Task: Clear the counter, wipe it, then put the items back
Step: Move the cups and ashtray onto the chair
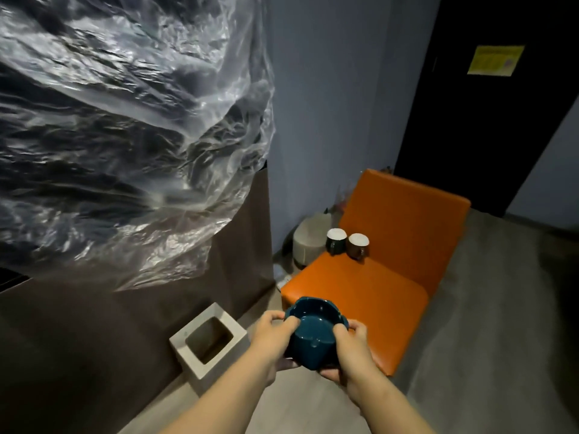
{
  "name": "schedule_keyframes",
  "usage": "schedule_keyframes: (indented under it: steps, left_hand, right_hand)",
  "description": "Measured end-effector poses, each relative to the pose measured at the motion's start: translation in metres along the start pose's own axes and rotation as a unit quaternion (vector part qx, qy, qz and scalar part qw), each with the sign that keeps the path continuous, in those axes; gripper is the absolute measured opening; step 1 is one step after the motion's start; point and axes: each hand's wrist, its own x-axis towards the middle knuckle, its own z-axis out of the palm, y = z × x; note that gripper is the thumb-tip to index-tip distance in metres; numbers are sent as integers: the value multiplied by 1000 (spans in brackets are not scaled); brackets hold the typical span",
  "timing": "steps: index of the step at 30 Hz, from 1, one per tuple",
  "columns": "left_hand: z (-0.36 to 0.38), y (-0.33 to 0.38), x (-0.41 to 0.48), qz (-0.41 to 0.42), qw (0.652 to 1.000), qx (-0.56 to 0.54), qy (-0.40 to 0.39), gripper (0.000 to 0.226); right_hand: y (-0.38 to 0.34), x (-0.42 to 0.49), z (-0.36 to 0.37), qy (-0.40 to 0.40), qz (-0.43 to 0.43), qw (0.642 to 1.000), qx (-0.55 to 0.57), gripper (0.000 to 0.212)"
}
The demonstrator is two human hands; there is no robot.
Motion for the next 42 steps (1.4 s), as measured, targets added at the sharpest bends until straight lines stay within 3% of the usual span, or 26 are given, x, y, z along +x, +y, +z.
schedule_keyframes:
  steps: [5,14,23,30,36,42]
  left_hand:
    - [77,25,63,-8,1000,22,-1,11]
    - [226,72,153,-61,997,17,38,35]
    - [279,75,236,-144,987,3,74,50]
    - [290,86,313,-168,984,3,63,34]
    - [310,79,361,-197,974,83,71,11]
    - [347,58,409,-210,963,134,106,11]
  right_hand:
    - [-45,82,-40,11,-13,1000,-12,20]
    - [-123,234,-129,-25,-1,998,-63,36]
    - [-144,336,-150,-35,83,992,-86,41]
    - [-163,402,-137,-38,116,989,-78,36]
    - [-159,448,-146,-62,99,988,-102,23]
    - [-155,514,-163,-64,150,974,-157,32]
